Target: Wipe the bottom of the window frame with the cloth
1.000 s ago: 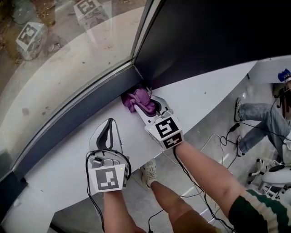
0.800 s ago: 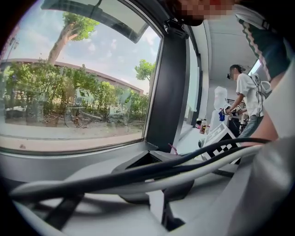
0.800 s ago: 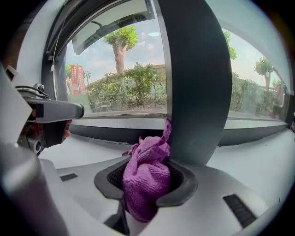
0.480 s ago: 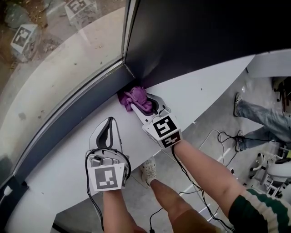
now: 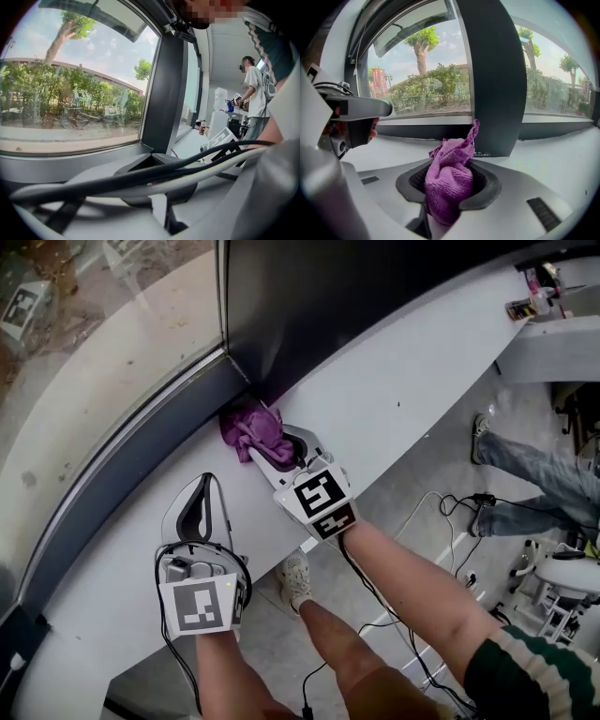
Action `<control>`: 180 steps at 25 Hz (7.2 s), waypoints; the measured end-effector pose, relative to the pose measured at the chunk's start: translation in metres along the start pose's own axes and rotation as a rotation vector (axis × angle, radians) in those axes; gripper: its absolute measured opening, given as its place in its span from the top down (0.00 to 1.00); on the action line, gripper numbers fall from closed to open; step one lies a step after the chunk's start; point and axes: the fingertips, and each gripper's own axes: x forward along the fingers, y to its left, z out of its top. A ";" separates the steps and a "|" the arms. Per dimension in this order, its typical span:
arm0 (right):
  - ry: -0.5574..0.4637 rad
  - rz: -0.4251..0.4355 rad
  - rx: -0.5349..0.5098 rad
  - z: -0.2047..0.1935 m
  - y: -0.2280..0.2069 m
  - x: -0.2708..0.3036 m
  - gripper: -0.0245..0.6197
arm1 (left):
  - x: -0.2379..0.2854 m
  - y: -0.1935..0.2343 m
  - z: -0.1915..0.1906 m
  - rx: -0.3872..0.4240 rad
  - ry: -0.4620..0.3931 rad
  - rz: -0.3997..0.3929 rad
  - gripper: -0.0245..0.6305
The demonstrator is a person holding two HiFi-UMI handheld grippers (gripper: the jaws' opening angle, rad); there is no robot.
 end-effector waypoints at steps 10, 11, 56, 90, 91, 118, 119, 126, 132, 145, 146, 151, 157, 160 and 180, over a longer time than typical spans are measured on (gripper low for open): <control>0.011 0.009 0.012 -0.020 0.004 -0.035 0.73 | -0.006 -0.035 -0.002 0.034 0.004 -0.023 0.96; 0.012 0.010 0.013 -0.023 0.006 -0.037 0.73 | -0.007 -0.037 -0.004 0.037 0.006 -0.026 0.96; 0.120 0.027 0.018 -0.117 0.042 -0.140 0.73 | -0.055 -0.115 -0.076 -0.002 0.117 -0.082 0.96; 0.133 0.027 0.017 -0.119 0.115 -0.128 0.73 | -0.133 -0.050 -0.074 0.046 0.114 0.002 0.96; 0.132 0.034 0.014 -0.119 0.122 -0.127 0.73 | -0.138 -0.045 -0.075 0.042 0.113 0.010 0.96; 0.169 0.215 -0.098 -0.108 0.278 -0.084 0.73 | -0.253 0.049 -0.126 -0.079 0.132 0.214 0.96; 0.172 0.219 -0.100 -0.108 0.283 -0.083 0.73 | -0.257 0.050 -0.128 -0.083 0.132 0.216 0.96; 0.184 0.257 -0.118 -0.106 0.326 -0.072 0.73 | -0.293 0.074 -0.141 -0.111 0.142 0.254 0.96; 0.189 0.241 -0.127 -0.106 0.342 -0.066 0.73 | -0.321 0.098 -0.147 -0.125 0.128 0.296 0.96; 0.223 0.225 -0.175 -0.101 0.377 -0.056 0.73 | -0.365 0.129 -0.158 -0.170 0.113 0.337 0.96; 0.224 0.237 -0.184 -0.102 0.386 -0.054 0.73 | -0.369 0.130 -0.160 -0.173 0.114 0.341 0.96; 0.226 0.294 -0.208 -0.101 0.430 -0.046 0.73 | -0.389 0.139 -0.165 -0.177 0.124 0.357 0.95; 0.231 0.320 -0.243 -0.100 0.475 -0.037 0.73 | -0.419 0.158 -0.174 -0.186 0.141 0.389 0.96; 0.237 0.324 -0.263 -0.099 0.491 -0.034 0.73 | -0.435 0.170 -0.177 -0.197 0.133 0.414 0.96; 0.308 0.456 -0.367 -0.093 0.631 0.002 0.73 | -0.552 0.252 -0.204 -0.257 0.100 0.635 0.96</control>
